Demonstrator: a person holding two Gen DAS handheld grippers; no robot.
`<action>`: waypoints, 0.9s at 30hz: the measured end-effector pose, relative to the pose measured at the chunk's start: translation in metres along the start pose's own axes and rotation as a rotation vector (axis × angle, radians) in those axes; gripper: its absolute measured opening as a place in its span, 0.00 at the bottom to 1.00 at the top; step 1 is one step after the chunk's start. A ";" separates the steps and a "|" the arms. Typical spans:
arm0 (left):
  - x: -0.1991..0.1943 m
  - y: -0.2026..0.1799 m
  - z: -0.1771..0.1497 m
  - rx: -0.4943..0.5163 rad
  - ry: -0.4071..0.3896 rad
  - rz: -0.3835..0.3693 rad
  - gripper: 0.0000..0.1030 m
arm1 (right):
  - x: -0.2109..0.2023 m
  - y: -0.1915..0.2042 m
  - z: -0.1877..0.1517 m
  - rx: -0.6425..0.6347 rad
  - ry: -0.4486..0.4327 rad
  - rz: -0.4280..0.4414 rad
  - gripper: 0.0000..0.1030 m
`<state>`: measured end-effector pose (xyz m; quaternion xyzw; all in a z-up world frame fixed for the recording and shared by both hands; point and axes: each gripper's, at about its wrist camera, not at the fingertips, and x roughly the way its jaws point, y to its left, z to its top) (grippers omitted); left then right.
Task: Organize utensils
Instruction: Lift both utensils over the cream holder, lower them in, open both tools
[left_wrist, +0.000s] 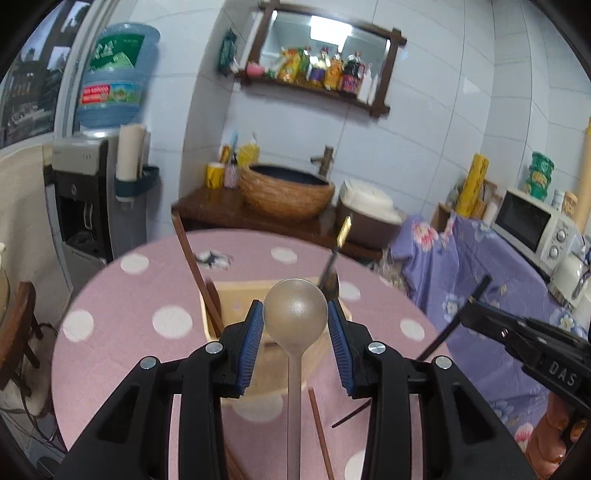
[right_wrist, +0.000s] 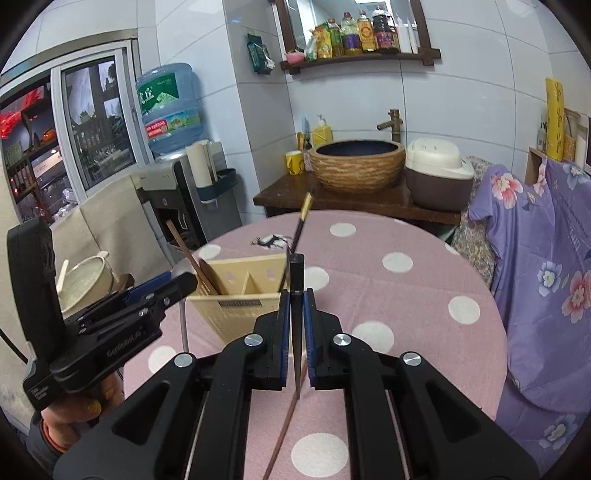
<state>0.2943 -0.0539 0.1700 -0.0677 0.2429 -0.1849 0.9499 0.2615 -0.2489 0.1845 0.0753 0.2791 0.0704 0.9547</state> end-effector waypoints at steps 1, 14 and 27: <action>-0.004 0.001 0.011 -0.003 -0.034 0.009 0.35 | -0.003 0.003 0.008 -0.009 -0.007 0.004 0.08; 0.002 0.000 0.095 -0.037 -0.293 0.112 0.35 | -0.032 0.040 0.117 -0.031 -0.152 0.038 0.08; 0.049 0.013 0.048 -0.023 -0.315 0.199 0.35 | 0.043 0.040 0.094 -0.026 -0.120 -0.022 0.08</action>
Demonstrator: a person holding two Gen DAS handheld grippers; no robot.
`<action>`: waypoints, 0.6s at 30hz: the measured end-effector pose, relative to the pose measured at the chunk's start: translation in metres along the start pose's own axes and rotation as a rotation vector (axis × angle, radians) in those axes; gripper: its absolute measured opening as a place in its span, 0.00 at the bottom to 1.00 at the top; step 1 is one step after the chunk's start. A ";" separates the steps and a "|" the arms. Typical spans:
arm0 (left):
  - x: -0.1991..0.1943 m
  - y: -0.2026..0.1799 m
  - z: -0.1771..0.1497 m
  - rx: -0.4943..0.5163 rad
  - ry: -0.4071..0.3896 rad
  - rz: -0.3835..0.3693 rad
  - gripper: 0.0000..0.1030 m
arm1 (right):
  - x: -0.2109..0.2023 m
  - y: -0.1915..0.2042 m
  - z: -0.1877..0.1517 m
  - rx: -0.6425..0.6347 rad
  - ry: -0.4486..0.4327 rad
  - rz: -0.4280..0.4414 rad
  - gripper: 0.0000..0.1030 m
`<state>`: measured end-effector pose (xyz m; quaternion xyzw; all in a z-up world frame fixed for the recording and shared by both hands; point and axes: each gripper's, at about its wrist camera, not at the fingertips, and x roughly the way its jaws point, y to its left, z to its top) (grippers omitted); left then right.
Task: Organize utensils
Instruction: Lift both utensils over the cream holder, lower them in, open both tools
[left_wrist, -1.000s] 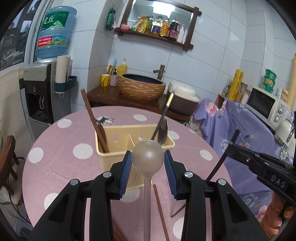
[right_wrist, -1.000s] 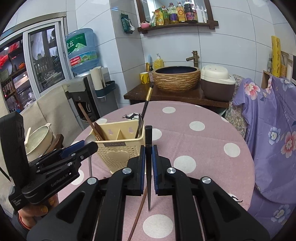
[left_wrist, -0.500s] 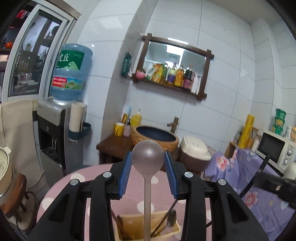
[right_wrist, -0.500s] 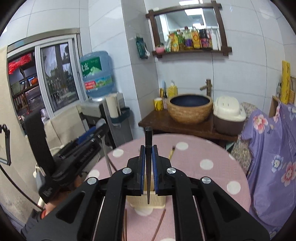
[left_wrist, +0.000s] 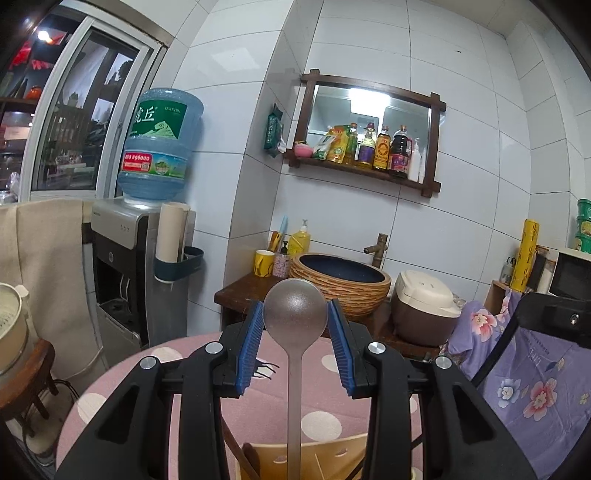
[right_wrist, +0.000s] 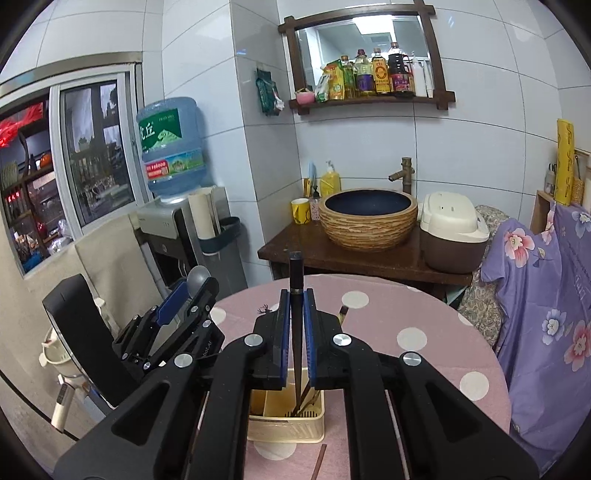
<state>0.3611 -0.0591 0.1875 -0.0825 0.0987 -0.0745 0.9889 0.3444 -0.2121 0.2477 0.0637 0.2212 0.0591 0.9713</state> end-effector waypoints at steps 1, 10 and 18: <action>0.001 0.001 -0.003 0.000 0.006 -0.001 0.35 | 0.002 0.001 -0.004 -0.002 0.004 0.001 0.08; -0.007 0.011 -0.037 -0.025 0.067 -0.034 0.35 | 0.008 0.003 -0.037 -0.017 0.032 0.021 0.08; -0.014 0.009 -0.061 0.043 0.147 -0.044 0.35 | 0.018 -0.005 -0.064 -0.003 0.081 0.023 0.08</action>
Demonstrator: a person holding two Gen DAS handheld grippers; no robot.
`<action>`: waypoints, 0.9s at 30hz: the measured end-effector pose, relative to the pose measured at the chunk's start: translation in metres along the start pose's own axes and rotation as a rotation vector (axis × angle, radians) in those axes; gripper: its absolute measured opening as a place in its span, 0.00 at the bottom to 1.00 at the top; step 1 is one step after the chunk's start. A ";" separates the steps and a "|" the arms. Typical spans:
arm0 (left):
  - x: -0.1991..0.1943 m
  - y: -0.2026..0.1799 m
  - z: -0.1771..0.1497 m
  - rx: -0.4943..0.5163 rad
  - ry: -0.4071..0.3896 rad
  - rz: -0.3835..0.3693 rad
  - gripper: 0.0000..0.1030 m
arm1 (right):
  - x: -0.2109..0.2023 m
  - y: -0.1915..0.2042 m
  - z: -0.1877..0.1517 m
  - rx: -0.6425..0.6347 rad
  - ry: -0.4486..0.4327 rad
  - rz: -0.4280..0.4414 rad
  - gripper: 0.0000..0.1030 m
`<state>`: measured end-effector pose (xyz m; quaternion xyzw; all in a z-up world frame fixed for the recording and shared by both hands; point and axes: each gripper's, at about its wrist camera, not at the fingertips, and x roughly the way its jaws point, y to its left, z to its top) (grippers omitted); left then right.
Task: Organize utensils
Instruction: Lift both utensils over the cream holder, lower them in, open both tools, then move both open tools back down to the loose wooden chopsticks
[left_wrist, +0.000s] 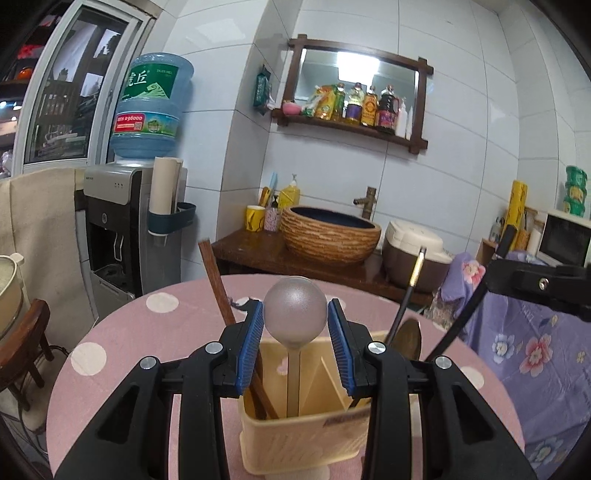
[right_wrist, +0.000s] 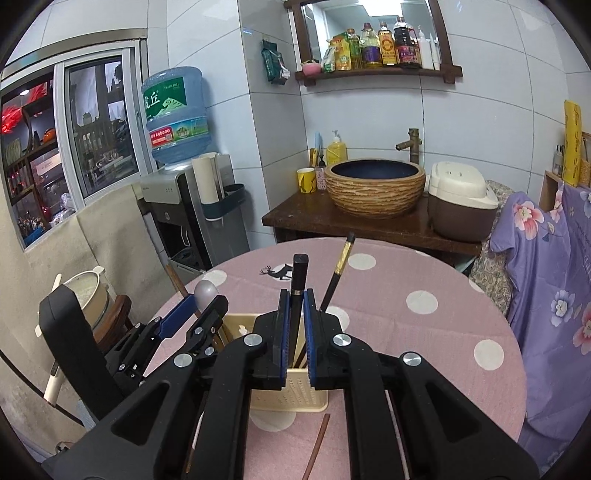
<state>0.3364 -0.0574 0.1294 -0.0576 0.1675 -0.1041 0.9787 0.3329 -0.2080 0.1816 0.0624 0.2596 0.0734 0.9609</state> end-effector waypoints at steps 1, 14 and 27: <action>0.001 0.000 -0.003 0.008 0.015 -0.002 0.35 | 0.002 -0.001 -0.002 0.001 0.005 -0.001 0.08; -0.004 -0.002 -0.023 0.078 0.114 -0.028 0.42 | 0.002 -0.012 -0.014 0.019 -0.018 -0.033 0.36; -0.057 0.022 -0.046 -0.025 0.207 -0.031 0.85 | -0.050 -0.013 -0.052 -0.014 -0.115 -0.059 0.59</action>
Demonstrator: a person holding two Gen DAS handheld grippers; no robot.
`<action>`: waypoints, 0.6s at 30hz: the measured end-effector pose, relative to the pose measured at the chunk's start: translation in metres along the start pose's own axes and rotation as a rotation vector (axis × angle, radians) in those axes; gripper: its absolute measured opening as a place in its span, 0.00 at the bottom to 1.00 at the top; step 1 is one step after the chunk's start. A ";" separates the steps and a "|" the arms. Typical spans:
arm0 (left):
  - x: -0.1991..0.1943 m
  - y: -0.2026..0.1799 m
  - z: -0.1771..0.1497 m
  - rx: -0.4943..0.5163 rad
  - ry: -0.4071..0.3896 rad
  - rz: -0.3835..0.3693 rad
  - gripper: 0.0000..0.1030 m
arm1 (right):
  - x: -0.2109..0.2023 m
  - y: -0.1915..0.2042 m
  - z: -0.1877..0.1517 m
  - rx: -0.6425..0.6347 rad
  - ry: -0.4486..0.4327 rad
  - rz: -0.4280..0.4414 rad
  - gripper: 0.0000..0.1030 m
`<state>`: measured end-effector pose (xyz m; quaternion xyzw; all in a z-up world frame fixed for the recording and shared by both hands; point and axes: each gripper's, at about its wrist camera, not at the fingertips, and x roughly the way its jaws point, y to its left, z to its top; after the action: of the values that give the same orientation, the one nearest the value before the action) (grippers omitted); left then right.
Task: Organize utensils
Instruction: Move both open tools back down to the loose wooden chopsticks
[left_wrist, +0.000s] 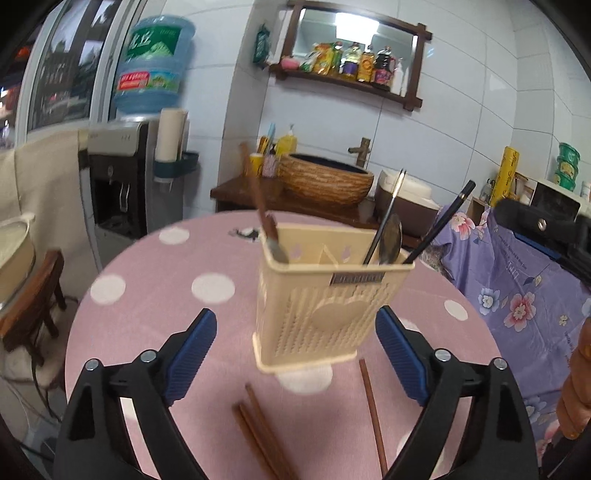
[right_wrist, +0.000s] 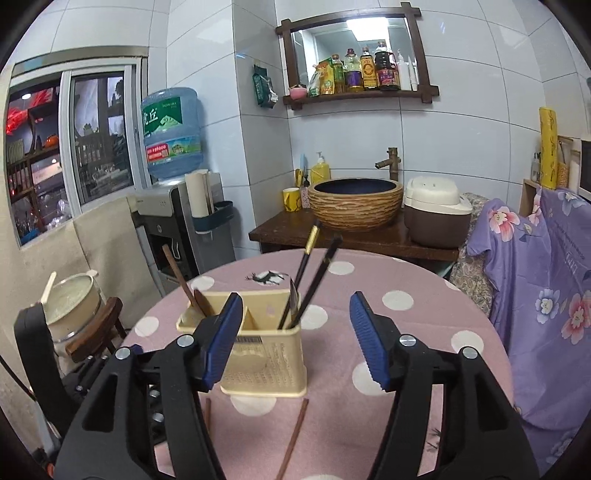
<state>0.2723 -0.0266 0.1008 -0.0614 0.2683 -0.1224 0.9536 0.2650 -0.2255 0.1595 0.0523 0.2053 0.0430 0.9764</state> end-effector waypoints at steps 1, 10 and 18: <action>-0.002 0.003 -0.005 -0.010 0.017 0.000 0.85 | -0.002 0.001 -0.006 -0.006 0.008 -0.006 0.59; -0.002 0.029 -0.061 -0.042 0.193 0.033 0.75 | 0.016 -0.010 -0.084 -0.005 0.199 -0.022 0.60; 0.001 0.048 -0.093 -0.117 0.286 0.042 0.57 | 0.037 -0.025 -0.146 0.092 0.327 -0.031 0.60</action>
<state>0.2335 0.0141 0.0123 -0.0931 0.4092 -0.0939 0.9028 0.2408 -0.2336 0.0086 0.0858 0.3641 0.0266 0.9270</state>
